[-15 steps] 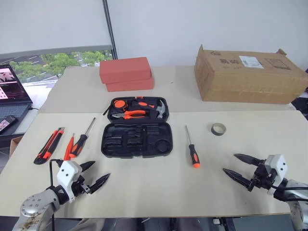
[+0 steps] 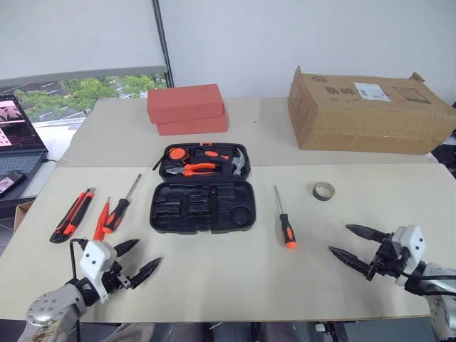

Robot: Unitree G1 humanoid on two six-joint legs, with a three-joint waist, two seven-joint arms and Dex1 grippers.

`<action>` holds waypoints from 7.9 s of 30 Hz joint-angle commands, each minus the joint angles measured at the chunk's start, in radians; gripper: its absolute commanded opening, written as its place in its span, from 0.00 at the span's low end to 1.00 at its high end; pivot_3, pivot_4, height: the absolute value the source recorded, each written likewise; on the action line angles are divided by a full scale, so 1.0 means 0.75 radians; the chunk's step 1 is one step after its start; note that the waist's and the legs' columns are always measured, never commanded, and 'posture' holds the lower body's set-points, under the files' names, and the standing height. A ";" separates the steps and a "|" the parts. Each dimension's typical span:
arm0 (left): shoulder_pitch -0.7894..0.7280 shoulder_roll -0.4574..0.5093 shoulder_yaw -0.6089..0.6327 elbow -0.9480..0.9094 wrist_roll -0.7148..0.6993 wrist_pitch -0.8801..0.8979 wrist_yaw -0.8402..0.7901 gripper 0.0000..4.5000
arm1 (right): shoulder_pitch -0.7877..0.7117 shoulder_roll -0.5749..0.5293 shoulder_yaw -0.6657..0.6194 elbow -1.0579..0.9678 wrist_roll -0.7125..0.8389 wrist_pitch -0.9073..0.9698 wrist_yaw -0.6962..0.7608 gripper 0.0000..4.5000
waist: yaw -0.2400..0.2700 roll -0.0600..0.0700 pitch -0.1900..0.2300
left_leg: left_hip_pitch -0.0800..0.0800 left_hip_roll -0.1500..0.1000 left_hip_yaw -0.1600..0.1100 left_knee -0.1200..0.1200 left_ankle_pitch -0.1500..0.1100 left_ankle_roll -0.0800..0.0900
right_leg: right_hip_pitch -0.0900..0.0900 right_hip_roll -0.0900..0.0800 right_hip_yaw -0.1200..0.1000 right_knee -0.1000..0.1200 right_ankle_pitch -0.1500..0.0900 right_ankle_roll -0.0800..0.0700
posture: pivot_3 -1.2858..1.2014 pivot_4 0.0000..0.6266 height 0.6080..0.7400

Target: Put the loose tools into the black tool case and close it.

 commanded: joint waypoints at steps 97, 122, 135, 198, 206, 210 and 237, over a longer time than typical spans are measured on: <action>-1.934 0.035 -0.827 1.855 0.894 -0.944 -0.553 0.21 | -0.183 0.045 0.038 -0.633 0.304 0.359 -0.129 1.00 | 0.001 -0.011 0.006 | -0.020 -0.006 -0.021 0.023 0.018 -0.001 | -0.003 0.009 -0.022 0.018 0.004 -0.010 | 0.52 0.24 0.78; -1.989 0.093 -0.824 1.920 0.987 -0.917 -0.567 0.21 | -0.179 0.063 0.055 -0.602 0.284 0.321 -0.116 1.00 | -0.016 -0.011 0.006 | -0.018 -0.006 -0.023 0.024 0.015 0.003 | -0.002 0.009 -0.023 0.022 0.004 -0.010 | 0.52 0.24 0.78; -2.037 0.070 -0.768 1.913 0.974 -0.924 -0.414 0.91 | -0.158 0.065 0.053 -0.595 0.281 0.298 -0.115 1.00 | -0.013 -0.011 0.006 | -0.019 -0.006 -0.024 0.024 0.018 -0.001 | -0.002 0.009 -0.023 0.022 0.004 -0.010 | 0.52 0.24 0.78; -1.451 0.127 -0.404 0.767 0.077 0.170 -0.839 0.16 | -0.153 0.131 0.204 -0.763 -0.058 0.821 -0.840 1.00 | -0.026 -0.005 -0.003 | -0.019 -0.006 -0.025 0.025 0.025 -0.005 | -0.002 0.010 -0.019 0.024 0.004 -0.012 | 0.52 0.24 0.78; -1.231 0.451 -0.485 0.387 -0.063 0.358 -1.023 0.83 | -0.116 0.195 0.351 -1.058 0.049 1.283 -1.015 1.00 | -0.012 -0.005 -0.002 | -0.020 -0.006 -0.030 0.026 0.022 -0.001 | 0.000 0.009 -0.019 0.024 -0.002 -0.002 | 0.52 0.24 0.78; -1.215 0.534 -0.544 0.351 -0.094 0.310 -1.028 0.99 | -0.116 0.212 0.424 -1.050 -0.021 1.426 -1.126 1.00 | -0.004 -0.005 -0.002 | -0.020 -0.006 -0.035 0.024 0.019 0.004 | 0.000 0.009 -0.017 0.023 -0.003 -0.004 | 0.52 0.24 0.78; -0.931 0.572 -0.217 0.255 -0.097 0.367 -0.800 1.00 | -0.657 0.071 0.521 -0.532 -0.244 0.774 -0.677 0.22 | -0.036 -0.005 0.001 | -0.021 -0.006 -0.032 0.023 0.021 0.001 | -0.004 0.012 -0.018 0.023 -0.003 -0.004 | 0.52 0.24 0.78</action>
